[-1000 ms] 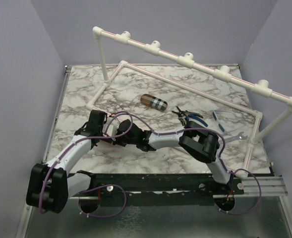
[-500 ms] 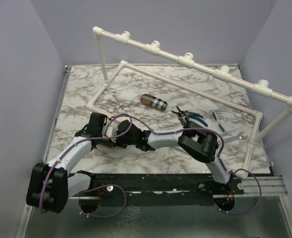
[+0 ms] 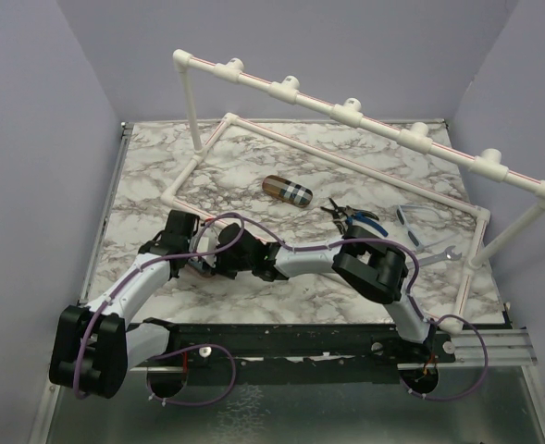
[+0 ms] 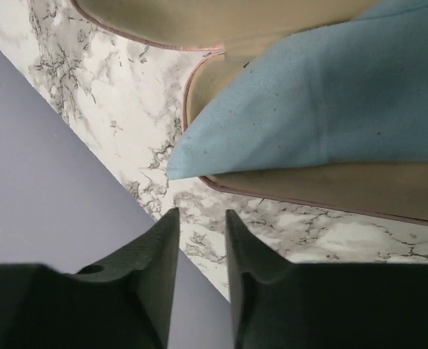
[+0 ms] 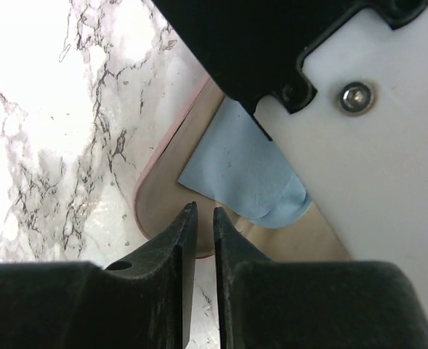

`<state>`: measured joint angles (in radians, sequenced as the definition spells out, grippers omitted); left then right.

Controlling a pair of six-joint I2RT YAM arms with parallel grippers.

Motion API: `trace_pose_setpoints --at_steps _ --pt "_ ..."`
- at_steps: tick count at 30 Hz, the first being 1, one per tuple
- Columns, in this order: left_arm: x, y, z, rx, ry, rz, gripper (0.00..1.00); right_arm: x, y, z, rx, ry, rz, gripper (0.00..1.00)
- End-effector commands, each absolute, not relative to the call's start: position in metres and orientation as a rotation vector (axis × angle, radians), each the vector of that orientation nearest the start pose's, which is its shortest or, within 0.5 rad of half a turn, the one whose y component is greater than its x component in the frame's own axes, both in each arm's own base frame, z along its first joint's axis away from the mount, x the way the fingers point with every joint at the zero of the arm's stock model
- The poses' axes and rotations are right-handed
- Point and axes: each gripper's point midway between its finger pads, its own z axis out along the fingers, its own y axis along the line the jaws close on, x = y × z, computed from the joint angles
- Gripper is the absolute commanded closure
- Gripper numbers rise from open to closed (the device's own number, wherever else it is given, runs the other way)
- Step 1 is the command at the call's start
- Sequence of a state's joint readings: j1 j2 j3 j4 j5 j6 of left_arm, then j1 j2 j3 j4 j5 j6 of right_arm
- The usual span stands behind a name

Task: Organize the sunglasses
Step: Place the glasses cleaning cloth in the sunglasses case.

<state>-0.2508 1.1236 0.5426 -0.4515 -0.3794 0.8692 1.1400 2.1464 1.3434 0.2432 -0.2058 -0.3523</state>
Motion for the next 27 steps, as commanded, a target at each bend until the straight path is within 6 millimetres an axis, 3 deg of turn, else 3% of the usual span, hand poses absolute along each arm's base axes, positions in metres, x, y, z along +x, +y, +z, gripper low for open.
trace_pose_setpoints --at_steps 1,7,15,20,27 --pt "0.233 0.027 0.050 1.487 2.335 0.637 0.60 0.217 0.537 0.064 -1.557 1.454 0.694 0.80" --pt "0.241 0.028 0.067 1.439 2.334 0.666 0.51 0.214 0.534 0.095 -1.476 1.441 0.746 0.79" --pt "0.240 0.006 0.087 1.421 2.358 0.473 0.42 0.229 0.513 0.126 -1.265 1.519 0.823 0.75" --pt "0.239 0.003 0.093 1.397 2.371 0.445 0.38 0.251 0.494 0.119 -1.086 1.639 0.834 0.57" --pt "0.248 0.003 0.101 1.313 2.370 0.475 0.28 0.270 0.487 0.096 -0.880 1.827 0.824 0.27"
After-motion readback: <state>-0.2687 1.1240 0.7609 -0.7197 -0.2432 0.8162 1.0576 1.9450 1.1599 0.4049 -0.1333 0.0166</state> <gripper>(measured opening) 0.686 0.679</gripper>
